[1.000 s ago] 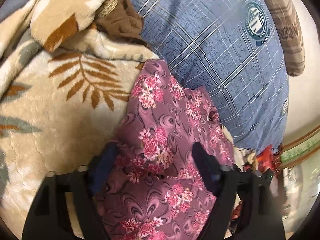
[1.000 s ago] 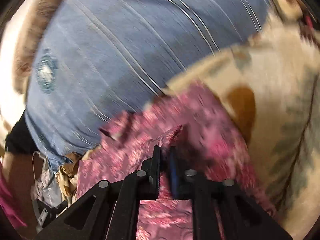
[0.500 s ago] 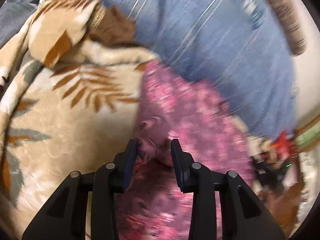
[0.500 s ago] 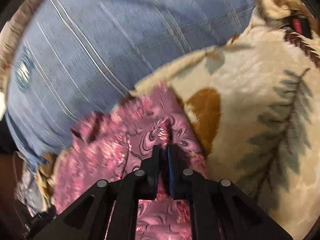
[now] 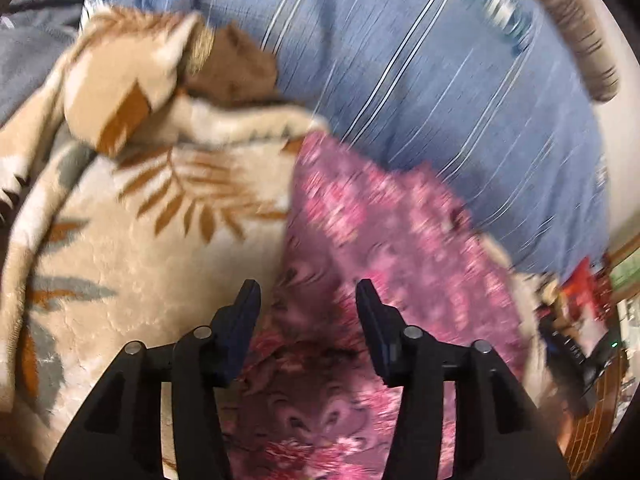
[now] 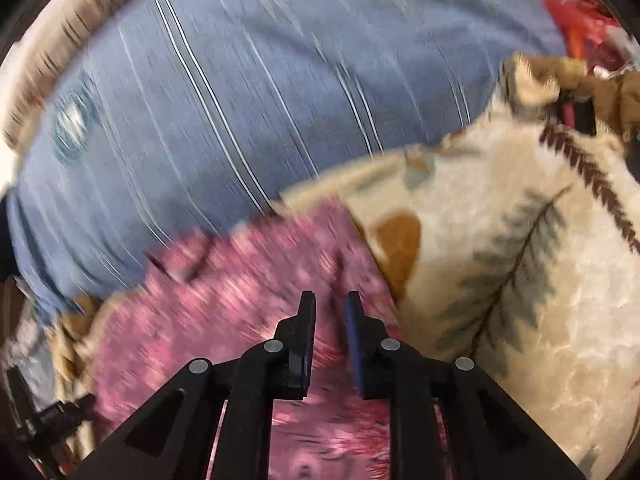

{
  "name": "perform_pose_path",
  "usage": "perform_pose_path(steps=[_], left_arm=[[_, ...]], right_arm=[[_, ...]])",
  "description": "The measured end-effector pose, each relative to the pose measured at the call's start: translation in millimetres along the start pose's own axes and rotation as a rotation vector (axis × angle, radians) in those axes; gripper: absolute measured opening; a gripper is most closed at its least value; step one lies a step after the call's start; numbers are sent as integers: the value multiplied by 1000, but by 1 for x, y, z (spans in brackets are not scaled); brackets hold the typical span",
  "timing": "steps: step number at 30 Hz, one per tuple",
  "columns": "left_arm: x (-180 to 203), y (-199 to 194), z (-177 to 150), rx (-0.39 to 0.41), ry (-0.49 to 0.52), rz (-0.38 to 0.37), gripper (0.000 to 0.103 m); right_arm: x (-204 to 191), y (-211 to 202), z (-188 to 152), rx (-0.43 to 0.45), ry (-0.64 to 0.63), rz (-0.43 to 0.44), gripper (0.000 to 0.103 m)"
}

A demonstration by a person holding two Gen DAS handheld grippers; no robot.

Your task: Fold small clothes

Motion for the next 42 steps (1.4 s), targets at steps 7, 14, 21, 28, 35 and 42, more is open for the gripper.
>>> perform_pose_path(steps=[7,14,21,28,35,42], left_arm=[[1,37,-18,-127,122,171,69],[29,22,-31,-95,225,141,74],[25,20,-60,-145,301,278,77],[-1,-43,-111,-229,228,132,77],[-43,-102,-151,-251,260,171,77],[-51,-110,-211,-364,265,107,77]], right_arm=[[-13,47,-45,-191,-79,26,28],[-11,18,-64,-246,-113,-20,29],[9,-19,-100,-272,-116,28,30],[31,-58,-129,-315,-65,133,30],[56,-90,-154,-376,-64,135,29],[88,-132,-161,-333,-150,-8,42]])
Point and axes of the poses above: each gripper's, at about its wrist camera, not at the fingertips, and y roughly the way its jaws point, x to its right, z to its top, the point moved 6 cm from there along y, roughly the way its jaws point, and after that the axes turned 5 degrees about -x, right-handed, at the moved point
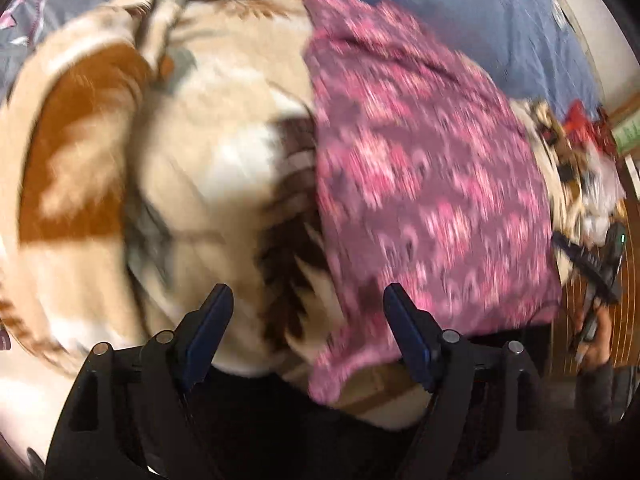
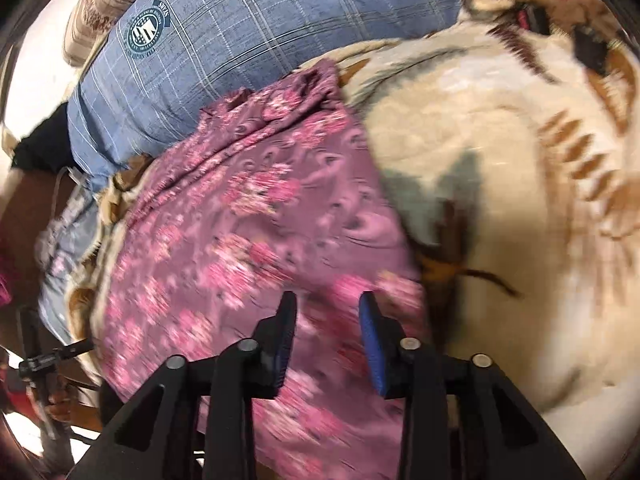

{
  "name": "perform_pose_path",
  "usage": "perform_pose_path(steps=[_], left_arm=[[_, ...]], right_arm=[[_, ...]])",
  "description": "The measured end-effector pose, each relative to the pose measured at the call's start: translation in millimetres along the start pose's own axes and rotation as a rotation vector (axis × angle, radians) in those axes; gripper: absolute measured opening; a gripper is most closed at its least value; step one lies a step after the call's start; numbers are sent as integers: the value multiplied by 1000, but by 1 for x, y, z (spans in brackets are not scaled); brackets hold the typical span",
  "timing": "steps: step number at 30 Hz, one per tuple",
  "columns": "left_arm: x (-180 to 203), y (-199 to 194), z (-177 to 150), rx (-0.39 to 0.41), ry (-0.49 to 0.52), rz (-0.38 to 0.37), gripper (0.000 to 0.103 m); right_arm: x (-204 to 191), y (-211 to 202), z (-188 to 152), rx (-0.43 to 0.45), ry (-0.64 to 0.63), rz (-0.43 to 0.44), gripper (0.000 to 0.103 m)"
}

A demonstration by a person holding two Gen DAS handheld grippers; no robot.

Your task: Fold small clothes

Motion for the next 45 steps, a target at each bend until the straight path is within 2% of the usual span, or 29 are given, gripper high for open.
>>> perform_pose_path(steps=[2,6,9,12,15,17,18,19,20,21,22,23,24,26,29,32,35,42,45], left_arm=[[12,7,-13,-20,53,29,77],[29,25,-31,-83,133,64,77],[38,40,-46,-156,182,79,77],[44,49,-54,-182,225,114,77],[42,61,-52,-206,199,96,77],[37,73,-55,-255,135,17,75],[34,79,-57,-280,103,-18,56],[29,88,-60,-316,74,-39,23],[25,94,-62,-339,58,-38,11],[20,98,-63,-351,38,-38,6],[16,98,-62,-339,15,-59,6],[16,94,-61,-320,7,-84,6],[19,89,-60,-299,18,-97,6],[24,78,-58,-260,53,-112,6],[36,57,-53,-203,99,-164,6],[49,34,-43,-139,134,-229,6],[58,19,-32,-87,158,-255,6],[67,4,-5,-7,127,-302,6],[61,-11,5,39,112,-327,6]], right_arm=[[14,-11,-9,5,-18,-53,43],[34,-19,-28,-35,-20,-62,45],[38,-15,-46,-103,-31,3,45],[30,-8,-64,-179,-73,81,45],[17,0,-80,-239,-172,93,45],[8,3,-83,-259,-222,90,45],[5,5,-84,-269,-237,89,45],[2,6,-85,-283,-256,82,44],[0,9,-86,-299,-280,71,41],[-2,11,-88,-307,-293,66,38],[-3,13,-89,-320,-311,66,28],[-4,14,-88,-329,-322,74,12],[-5,13,-90,-330,-330,83,9],[-8,8,-88,-314,-344,105,8],[-16,-7,-82,-267,-341,185,8],[-21,-22,-70,-205,-303,263,7],[-22,-33,-58,-144,-256,321,7],[-38,-46,-33,-40,-185,426,7],[-42,-45,-20,-9,-167,446,7]])
Point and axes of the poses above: each gripper's, at about its wrist camera, not at the fingertips, and y roughly the way its jaws point, x to its right, z to its top, the point moved 6 cm from there along y, roughly the way its jaws point, and after that the axes turned 5 degrees about -x, right-handed, at the moved point
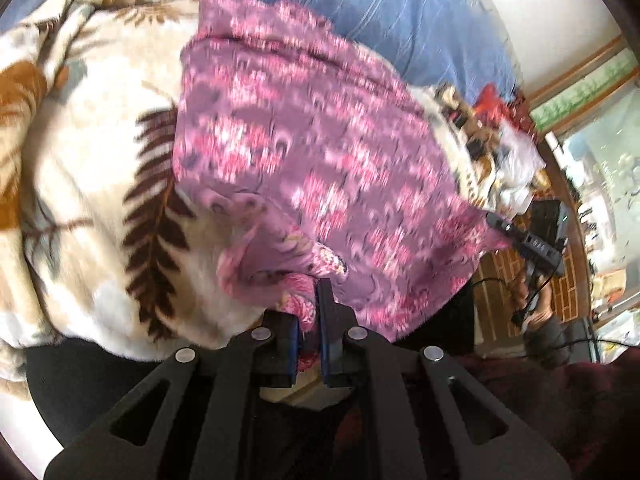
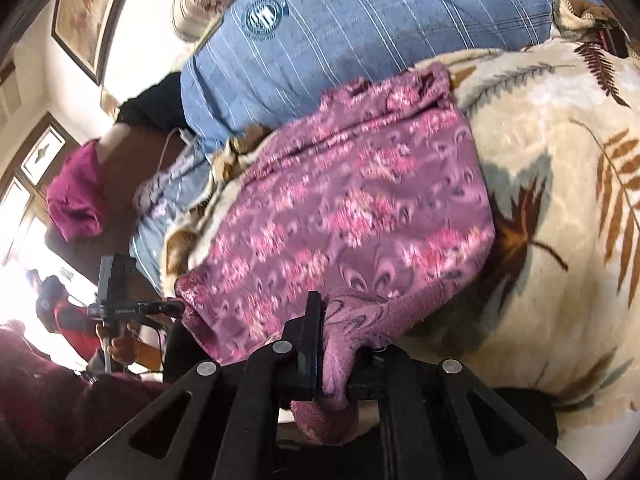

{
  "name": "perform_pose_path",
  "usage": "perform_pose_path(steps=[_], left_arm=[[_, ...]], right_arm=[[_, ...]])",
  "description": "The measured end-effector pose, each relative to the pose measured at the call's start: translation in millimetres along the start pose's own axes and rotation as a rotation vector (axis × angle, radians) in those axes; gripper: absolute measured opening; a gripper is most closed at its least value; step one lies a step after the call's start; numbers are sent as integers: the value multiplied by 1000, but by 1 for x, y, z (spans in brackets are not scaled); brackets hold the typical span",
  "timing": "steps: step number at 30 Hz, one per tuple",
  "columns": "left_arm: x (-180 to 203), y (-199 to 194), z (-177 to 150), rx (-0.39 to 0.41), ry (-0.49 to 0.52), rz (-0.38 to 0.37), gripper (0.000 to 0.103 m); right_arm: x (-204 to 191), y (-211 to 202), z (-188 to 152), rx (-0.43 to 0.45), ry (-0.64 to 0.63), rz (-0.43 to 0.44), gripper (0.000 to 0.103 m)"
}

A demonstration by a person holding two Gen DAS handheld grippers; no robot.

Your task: Fold small clothes

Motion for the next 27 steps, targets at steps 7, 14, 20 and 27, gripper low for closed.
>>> perform_pose_path(steps=[7,14,20,27], left_arm=[[1,-20,33,82,-49,-67,6],[-14,-34,81,169,-134,-125,6],[-35,-29,127,210,-210,-110,6],[-63,-22,184,268,-298,-112,6]], right_arm=[[8,-3,27,89,70,64,7],[23,-1,65,183,135,90,7],[34,15,108,216,160,98,7],[52,48,164,243,209,90,7]])
Point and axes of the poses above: each gripper's, at about its wrist camera, not at the fingertips, and y roughly the way its jaws point, x to its right, z to its top, the point moved 6 cm from there along y, roughly the way its jaws point, and after that the axes turned 5 degrees about -x, right-handed, at the moved point
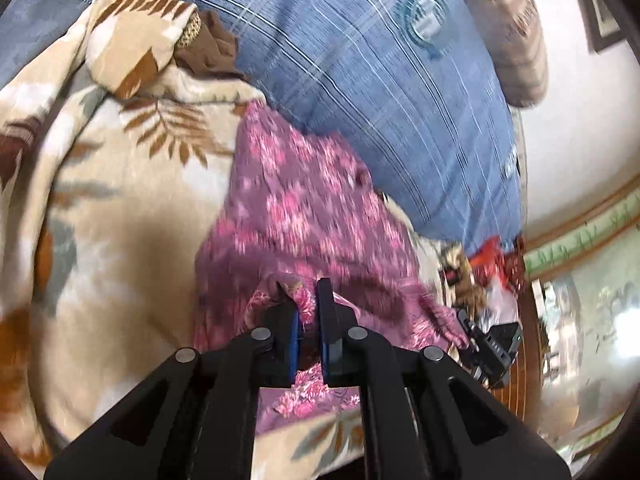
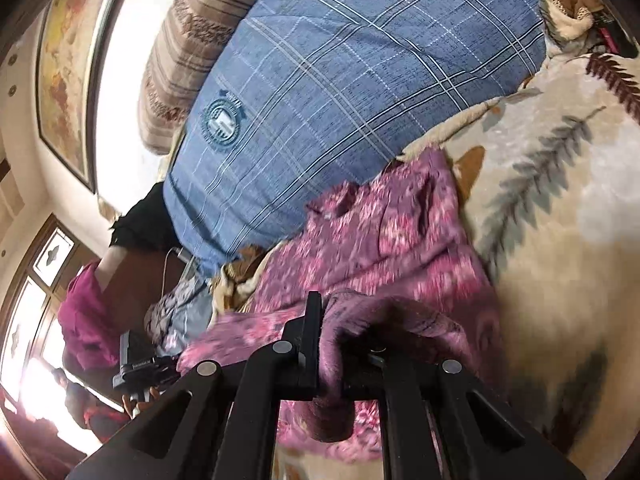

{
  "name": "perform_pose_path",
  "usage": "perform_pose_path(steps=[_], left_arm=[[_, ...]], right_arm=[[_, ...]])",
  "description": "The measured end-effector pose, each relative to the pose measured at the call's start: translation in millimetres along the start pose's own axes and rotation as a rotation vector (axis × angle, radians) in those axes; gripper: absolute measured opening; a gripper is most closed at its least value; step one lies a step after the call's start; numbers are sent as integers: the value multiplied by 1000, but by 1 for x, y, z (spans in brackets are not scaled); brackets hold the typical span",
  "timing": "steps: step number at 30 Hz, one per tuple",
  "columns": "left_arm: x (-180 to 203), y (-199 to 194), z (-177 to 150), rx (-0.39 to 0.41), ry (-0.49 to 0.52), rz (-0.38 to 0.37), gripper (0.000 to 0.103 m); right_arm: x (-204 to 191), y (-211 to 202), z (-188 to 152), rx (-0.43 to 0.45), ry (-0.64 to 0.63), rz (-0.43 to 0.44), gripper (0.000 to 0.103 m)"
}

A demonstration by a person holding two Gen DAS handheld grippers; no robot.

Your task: Fold small clothes

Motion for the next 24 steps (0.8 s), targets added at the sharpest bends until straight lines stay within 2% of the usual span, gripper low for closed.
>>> perform_pose_path(steps=[10,19,21,23,24], left_arm=[[-12,36,94,67,-111,-19,6],[-38,99,144,7,-182,84,6],[-47,113,147,-32,-219,113,6],[-50,114,149,-50,-244,108,6],[-48,111,151,-50,-248,80,7]], right_arm=[[40,57,71,83,163,-11,6],[79,110,105,64,271,-97,6],[89,120,107,48,325,-100,11],[98,124,107,36,395,-89,11],[100,124,108,37,421,-69,12]])
Point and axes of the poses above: each gripper's, at about its wrist camera, not at the fingertips, and y roughly the way its jaws point, x to its right, z to its top, the point moved 6 cm from there along y, roughly the way its jaws point, and after that the axes turned 5 degrees about -x, right-handed, at the moved point
